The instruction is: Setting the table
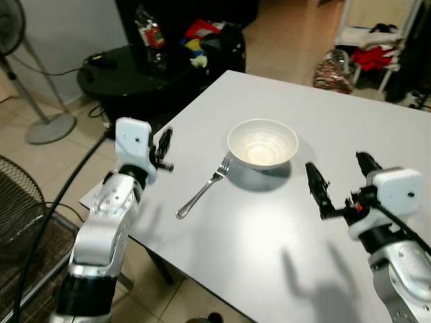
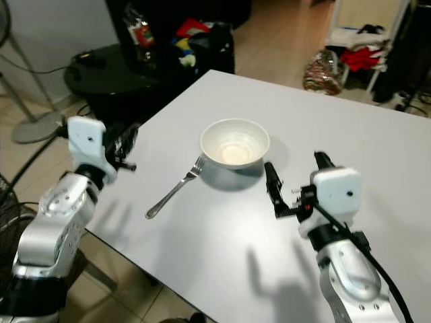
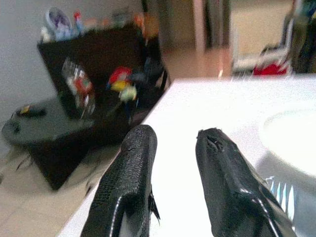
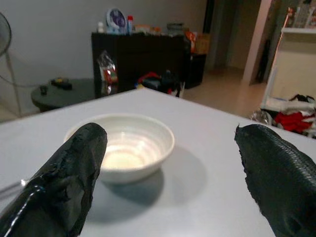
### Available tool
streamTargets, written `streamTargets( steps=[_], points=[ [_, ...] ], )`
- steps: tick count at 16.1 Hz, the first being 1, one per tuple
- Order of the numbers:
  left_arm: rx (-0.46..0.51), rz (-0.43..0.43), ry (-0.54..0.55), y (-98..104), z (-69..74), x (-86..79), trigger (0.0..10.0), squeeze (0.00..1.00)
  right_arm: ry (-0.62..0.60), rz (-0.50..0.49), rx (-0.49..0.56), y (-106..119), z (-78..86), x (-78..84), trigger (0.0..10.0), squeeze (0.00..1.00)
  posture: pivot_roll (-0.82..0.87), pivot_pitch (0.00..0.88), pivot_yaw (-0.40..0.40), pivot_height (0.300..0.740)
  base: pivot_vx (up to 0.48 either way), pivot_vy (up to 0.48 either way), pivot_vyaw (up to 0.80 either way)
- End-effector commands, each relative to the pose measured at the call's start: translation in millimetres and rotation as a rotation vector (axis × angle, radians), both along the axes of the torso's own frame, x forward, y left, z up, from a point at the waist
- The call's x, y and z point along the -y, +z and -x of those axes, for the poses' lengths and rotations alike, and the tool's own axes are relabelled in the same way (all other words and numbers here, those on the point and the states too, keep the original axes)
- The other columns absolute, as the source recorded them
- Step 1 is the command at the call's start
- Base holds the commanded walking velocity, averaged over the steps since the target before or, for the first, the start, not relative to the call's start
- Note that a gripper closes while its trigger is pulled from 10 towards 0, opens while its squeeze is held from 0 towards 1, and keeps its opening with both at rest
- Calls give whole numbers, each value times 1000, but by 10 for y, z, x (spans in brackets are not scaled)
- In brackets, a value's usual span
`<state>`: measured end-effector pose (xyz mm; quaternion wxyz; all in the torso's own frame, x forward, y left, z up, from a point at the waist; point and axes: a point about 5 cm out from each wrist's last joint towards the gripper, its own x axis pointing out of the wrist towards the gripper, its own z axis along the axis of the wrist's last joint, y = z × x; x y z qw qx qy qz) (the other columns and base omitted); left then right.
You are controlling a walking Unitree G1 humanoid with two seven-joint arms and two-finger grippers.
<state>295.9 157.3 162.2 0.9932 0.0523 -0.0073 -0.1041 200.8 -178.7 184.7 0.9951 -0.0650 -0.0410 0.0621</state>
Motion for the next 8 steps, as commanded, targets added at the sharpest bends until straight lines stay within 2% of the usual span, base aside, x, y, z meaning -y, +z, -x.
streamTargets(
  steps=[1,2,3,5,8],
  points=[
    [-5,-16,8,24,42,-22,10000,0,19,-31,-13,-25,8,-45,10000,0,-50,0,79,740,0,0,800],
    [-8,2,-13,34,57,9,10000,0,23,-37,-22,-46,9,-54,10000,0,-43,0,74,740,0,0,800],
    [44,-16,-75,116,90,100,10000,0,19,-37,-29,-80,-10,-67,10000,0,-30,0,60,740,0,0,800],
    [57,22,-60,187,120,121,10000,0,4,-32,-27,-65,-81,-31,10000,0,-22,0,49,740,0,0,800],
    [7,14,-92,121,146,138,10000,0,14,-27,-32,-54,-83,0,10000,0,-29,0,51,740,0,0,800]
  ],
)
